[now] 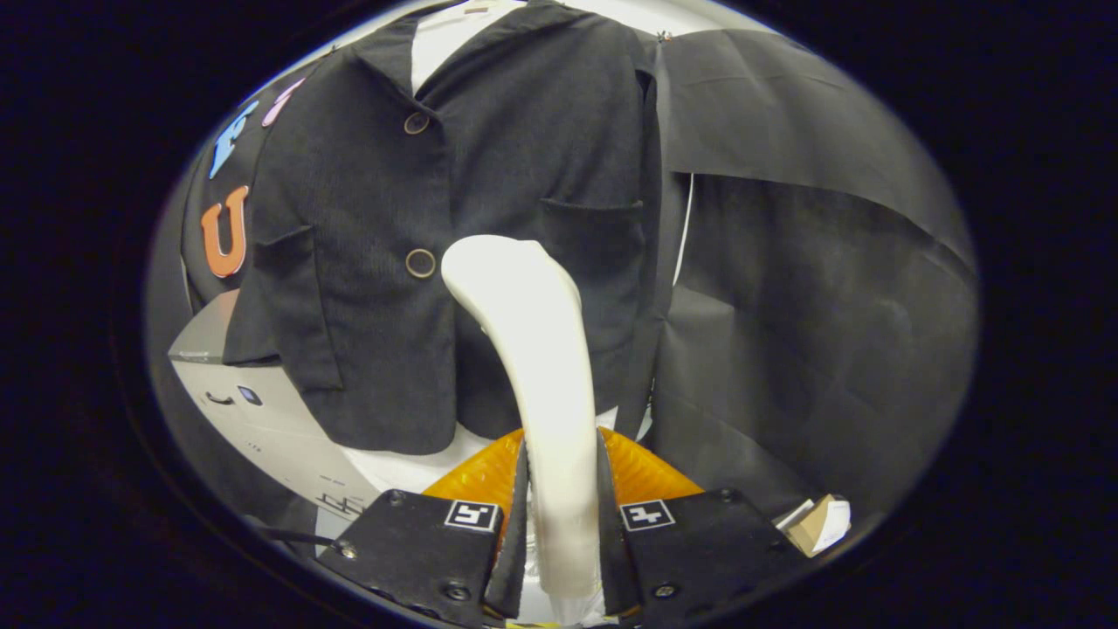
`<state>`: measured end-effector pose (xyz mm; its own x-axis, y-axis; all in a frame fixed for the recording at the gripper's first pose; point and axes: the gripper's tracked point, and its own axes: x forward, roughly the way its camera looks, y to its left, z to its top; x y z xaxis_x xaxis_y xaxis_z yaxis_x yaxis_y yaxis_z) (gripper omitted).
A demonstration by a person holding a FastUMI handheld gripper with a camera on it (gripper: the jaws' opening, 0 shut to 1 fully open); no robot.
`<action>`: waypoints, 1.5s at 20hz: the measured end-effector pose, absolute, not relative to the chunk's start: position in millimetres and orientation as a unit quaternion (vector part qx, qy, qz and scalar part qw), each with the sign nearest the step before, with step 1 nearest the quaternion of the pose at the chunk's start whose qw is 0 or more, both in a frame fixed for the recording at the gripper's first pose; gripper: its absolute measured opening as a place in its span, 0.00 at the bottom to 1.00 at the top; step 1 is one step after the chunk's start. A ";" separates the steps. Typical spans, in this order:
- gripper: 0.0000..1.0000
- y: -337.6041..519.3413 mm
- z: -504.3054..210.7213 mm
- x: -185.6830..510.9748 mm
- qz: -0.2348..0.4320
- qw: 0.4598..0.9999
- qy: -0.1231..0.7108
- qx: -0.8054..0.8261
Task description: Iron the clothes twice with a garment steamer, once on the left side and once on the right side.
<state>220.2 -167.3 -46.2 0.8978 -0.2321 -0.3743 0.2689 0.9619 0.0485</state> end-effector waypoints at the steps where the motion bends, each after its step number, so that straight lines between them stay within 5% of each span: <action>1: 0.37 -168.1 -45.4 219.9 -0.124 0.973 0.187 0.052; 17: 0.37 -169.4 -38.7 205.0 -0.061 0.983 0.158 0.075; 30: 0.37 -77.5 2.4 31.9 -0.089 0.989 0.085 0.084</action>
<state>31.9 -77.5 2.4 0.9697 -0.1618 -0.1833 0.1904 0.9700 0.1511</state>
